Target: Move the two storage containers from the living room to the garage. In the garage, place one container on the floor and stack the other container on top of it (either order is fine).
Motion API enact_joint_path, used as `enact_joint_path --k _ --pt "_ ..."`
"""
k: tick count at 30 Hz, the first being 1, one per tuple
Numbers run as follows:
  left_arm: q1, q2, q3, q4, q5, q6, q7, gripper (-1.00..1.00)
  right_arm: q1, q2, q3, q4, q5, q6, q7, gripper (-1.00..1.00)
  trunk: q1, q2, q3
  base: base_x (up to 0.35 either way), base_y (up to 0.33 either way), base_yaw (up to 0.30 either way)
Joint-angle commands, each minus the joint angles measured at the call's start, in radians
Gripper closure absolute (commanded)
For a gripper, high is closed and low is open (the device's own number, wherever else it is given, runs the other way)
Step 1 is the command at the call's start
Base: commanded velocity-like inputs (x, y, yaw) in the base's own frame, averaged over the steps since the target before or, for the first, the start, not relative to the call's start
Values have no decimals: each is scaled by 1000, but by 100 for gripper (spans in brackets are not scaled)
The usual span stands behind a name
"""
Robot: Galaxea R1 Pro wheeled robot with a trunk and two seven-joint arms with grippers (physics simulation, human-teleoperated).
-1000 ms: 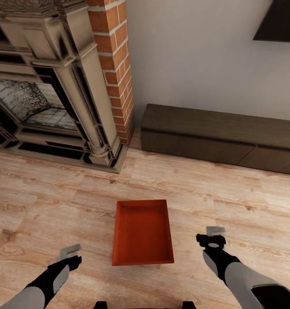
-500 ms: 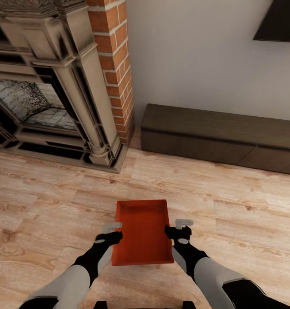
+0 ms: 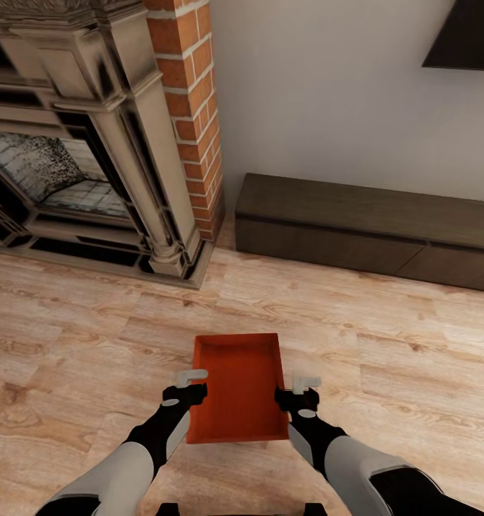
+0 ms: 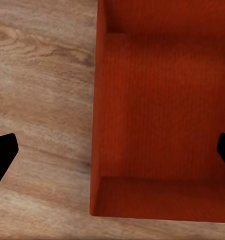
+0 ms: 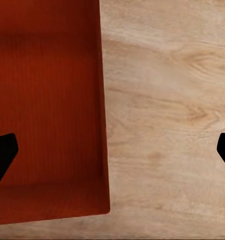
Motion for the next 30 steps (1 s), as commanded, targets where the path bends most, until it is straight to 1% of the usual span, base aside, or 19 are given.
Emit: enact_joint_path --k 1,6,10,26,30 --pt "0 -1 7 -1 -2 3 1 -100 -1 0 9 17 3 -2 -5 -100 0 0 -1 0 0 0" --pt "0 -1 12 -1 0 -1 1 -100 -1 0 9 55 10 -3 -2 -100 0 0 -1 0 0 0" --pt "0 -1 11 2 1 -6 2 -100 0 0 8 65 11 -4 -1 -100 0 0 -1 0 0 0" --pt "0 0 8 24 4 -9 2 -100 -2 0 9 52 14 -4 0 -100 0 0 -1 0 0 0" --pt "0 6 8 46 5 -9 2 -100 -2 0 9 39 16 -4 0 -100 0 0 -1 0 0 0"
